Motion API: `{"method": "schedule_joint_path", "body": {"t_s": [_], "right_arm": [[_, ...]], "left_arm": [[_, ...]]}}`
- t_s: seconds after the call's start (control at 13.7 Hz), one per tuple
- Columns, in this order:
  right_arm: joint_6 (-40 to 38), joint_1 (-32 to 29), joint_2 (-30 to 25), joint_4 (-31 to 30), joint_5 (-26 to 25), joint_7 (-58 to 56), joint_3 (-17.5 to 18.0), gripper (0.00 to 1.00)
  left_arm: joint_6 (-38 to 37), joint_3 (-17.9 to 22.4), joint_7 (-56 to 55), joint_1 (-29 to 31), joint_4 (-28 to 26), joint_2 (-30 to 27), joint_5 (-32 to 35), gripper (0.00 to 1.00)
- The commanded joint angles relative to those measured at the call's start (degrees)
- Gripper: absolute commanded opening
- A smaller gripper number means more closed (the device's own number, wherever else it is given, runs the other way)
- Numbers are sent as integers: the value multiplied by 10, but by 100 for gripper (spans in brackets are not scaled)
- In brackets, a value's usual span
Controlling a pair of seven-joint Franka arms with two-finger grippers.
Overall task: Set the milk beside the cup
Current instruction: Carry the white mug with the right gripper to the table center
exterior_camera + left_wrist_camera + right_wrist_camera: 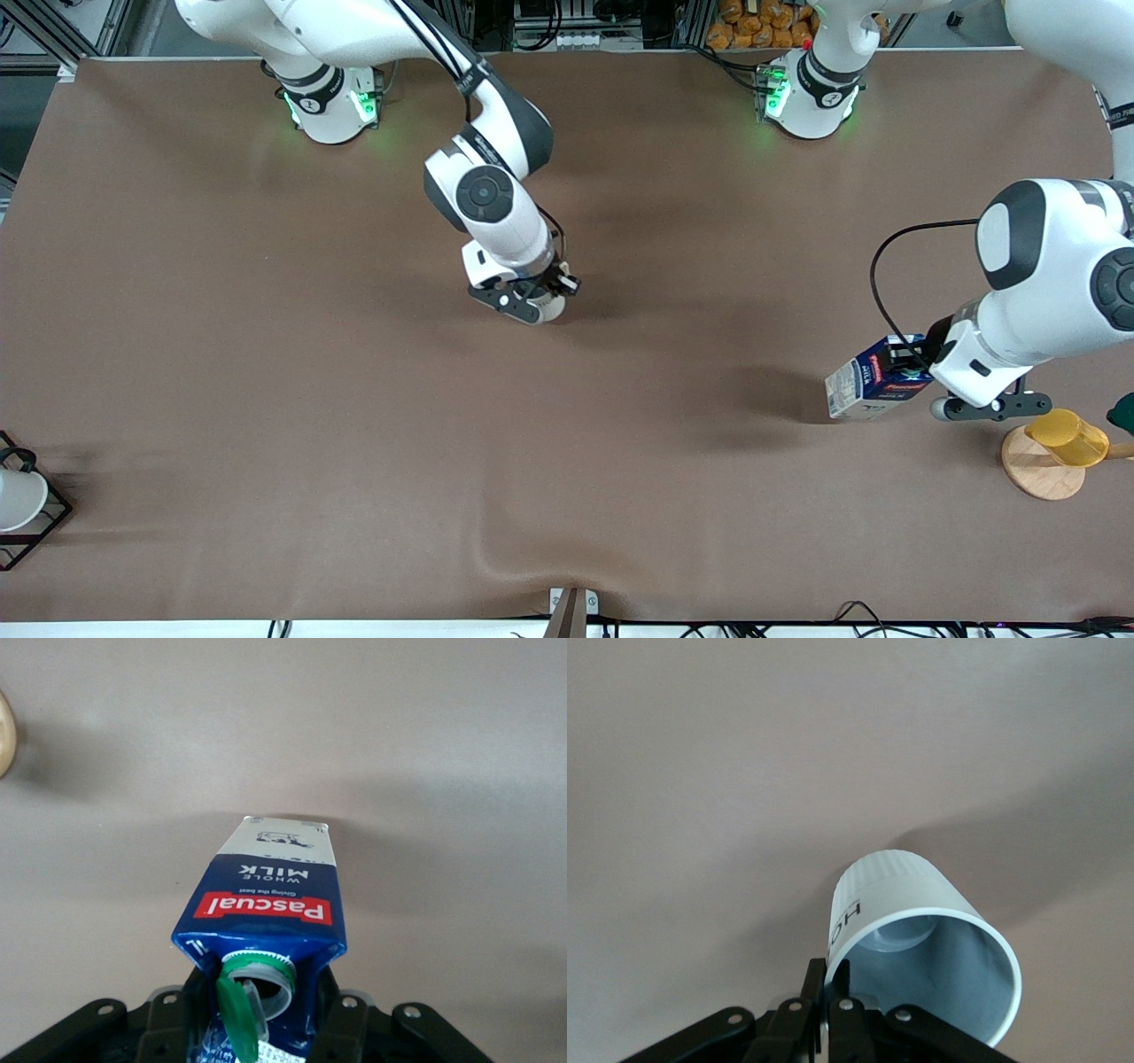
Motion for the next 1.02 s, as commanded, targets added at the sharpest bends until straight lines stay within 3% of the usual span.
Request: {"method": "schedule_joint_path", "body": {"t_s": [0.0,0.22,0.36,0.51,0.58,0.73,0.88,0.95], "right_arm": [[-17,16,56,88,-17,49,-10,0],[-18,15,56,100,-18,63,-40,0],[-22,17,58,96,-33,63,-41,0],[-29,26,62,99,-33,69,-41,20],[-29,26,62,101,-34,77,-41,24],[-30,17,57,102,-32,78,-41,65],[-68,3,47,103,-33,74,-41,93],[-106,-10,41,111,-33,72,-41,100]], "left_arm": [[-10,-3,-14,-5,1,-6,3,27],[-19,-3,-14,-1,1,-13,3,28],[-27,-2,-5,3,3,-13,3,28],[-27,-2,-12,0,3,-13,3,29],[-26,-2,-13,-2,3,-13,3,28],[-26,-3,-9,-2,3,-12,3,29],[-27,-3,-14,-5,3,-13,3,29],[-27,-3,-11,-4,2,-14,2,29]]}}
